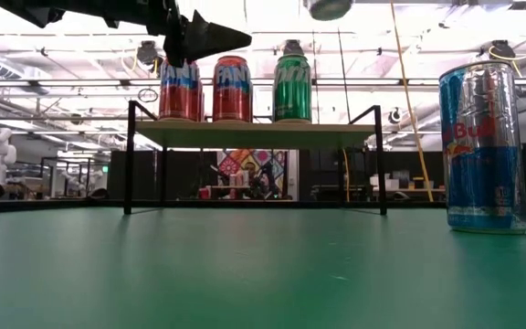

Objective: Place canned beverage on shelf
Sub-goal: Put the blue soda can on the shelf

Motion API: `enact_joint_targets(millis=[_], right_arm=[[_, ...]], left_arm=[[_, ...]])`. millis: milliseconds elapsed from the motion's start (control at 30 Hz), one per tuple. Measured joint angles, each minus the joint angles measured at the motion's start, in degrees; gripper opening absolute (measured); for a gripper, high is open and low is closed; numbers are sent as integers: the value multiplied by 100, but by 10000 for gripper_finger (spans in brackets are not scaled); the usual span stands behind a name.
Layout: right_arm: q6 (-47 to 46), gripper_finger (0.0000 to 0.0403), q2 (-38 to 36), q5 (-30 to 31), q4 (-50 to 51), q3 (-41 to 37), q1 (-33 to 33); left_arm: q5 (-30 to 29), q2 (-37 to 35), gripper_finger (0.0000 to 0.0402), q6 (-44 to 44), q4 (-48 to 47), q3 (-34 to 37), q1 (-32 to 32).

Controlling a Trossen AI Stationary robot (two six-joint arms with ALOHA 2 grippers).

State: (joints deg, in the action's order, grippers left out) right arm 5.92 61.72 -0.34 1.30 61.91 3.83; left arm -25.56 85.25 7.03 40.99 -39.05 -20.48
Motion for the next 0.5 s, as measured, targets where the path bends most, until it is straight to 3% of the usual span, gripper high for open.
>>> enact_joint_targets(millis=[100,267,367,500], right_arm=[[259,232,-330,-256,277,0,-359],[617,232,-534,-1250,332,-22,-1004],[563,232,-541,-1804,-170,-362,-1357],[329,232,-526,-2089,-1091,-999,-1723]], left_arm=[[0,0,397,-5,2,0,13],[0,143,397,2,81,-2,75],[6,361,397,148,281,-2,112],[9,718,397,305,789,-2,130]])
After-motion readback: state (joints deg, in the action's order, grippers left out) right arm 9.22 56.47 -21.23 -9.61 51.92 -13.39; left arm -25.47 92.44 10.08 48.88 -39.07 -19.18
